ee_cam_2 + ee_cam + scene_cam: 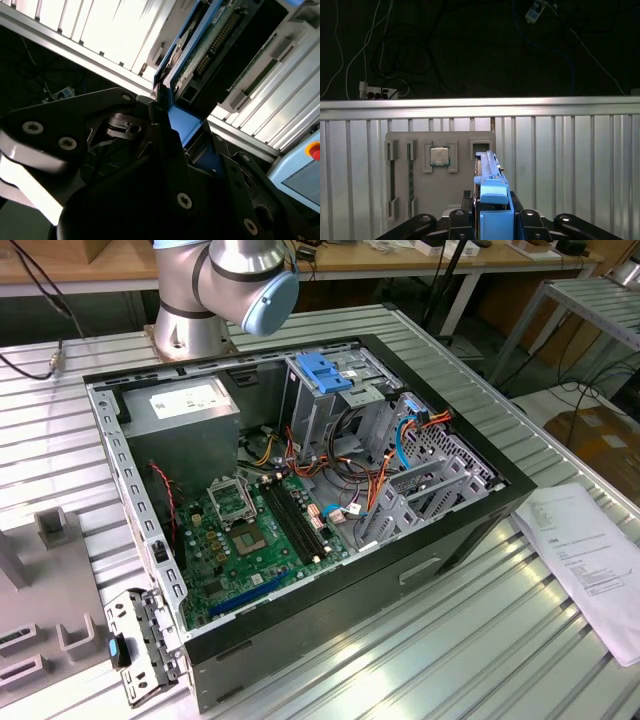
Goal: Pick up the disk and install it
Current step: 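Pick up the disk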
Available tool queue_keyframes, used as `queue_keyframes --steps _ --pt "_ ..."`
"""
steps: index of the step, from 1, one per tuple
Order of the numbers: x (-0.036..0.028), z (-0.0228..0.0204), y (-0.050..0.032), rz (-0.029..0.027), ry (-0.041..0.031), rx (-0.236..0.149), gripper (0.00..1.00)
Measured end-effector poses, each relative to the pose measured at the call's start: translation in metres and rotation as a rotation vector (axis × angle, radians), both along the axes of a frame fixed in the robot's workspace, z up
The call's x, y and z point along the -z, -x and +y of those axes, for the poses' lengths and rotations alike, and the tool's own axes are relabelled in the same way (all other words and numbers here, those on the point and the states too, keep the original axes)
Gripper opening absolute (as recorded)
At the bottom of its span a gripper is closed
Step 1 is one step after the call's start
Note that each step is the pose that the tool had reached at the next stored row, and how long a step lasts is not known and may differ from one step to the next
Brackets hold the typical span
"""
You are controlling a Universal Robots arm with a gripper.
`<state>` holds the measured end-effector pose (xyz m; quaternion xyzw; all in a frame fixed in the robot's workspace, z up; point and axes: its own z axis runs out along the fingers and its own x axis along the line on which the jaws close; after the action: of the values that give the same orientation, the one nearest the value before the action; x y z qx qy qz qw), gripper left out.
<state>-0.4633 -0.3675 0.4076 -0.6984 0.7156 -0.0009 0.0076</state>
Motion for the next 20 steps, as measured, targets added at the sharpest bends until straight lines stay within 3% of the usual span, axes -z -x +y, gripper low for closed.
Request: queue_keyframes --steps 20 --pt "-0.0325 0.0000 -0.0012 0.0010 0.0000 0.000 0.37"
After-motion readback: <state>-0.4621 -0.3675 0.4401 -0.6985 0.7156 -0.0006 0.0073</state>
